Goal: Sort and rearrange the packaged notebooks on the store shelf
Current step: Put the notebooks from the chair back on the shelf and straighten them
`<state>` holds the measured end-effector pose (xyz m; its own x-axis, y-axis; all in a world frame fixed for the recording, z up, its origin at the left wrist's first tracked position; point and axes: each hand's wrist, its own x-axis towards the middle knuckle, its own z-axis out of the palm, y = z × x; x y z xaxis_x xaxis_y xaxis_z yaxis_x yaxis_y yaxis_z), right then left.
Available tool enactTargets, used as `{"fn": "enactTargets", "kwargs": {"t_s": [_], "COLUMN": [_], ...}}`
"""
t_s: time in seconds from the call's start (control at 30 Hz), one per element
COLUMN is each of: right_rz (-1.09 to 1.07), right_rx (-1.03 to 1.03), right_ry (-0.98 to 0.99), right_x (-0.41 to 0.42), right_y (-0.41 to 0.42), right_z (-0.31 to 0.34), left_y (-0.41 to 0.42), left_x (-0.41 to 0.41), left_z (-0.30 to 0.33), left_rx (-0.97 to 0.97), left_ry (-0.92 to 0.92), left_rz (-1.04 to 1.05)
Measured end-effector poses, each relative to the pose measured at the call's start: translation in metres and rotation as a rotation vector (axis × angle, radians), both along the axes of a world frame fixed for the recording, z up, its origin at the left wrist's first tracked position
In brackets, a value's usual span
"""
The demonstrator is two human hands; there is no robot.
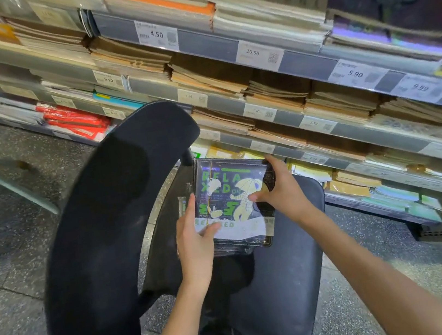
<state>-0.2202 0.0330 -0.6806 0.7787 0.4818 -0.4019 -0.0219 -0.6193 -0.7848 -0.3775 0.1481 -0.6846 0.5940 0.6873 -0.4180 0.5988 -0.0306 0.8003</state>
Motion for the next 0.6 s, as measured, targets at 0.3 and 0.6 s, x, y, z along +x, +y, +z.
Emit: {"fn": "enactTargets", "kwargs": {"t_s": [0.3, 0.6], "right_rz": [-0.047, -0.113], "right_rx": [0.047, 0.141], "right_ry": [-0.222, -0.512], "right_x": [0.048, 0.069], "right_y": [-0.014, -0.023], "right_z": [0.134, 0.285], "left_y": [-0.003, 0.002], "left_x": [0.06, 0.106], "left_z": [0.097, 0.229], "left_rx": [0.074, 0.145], "left_ry": [-0.202, -0.461], "left_rz": [-0.068, -0.153]}}
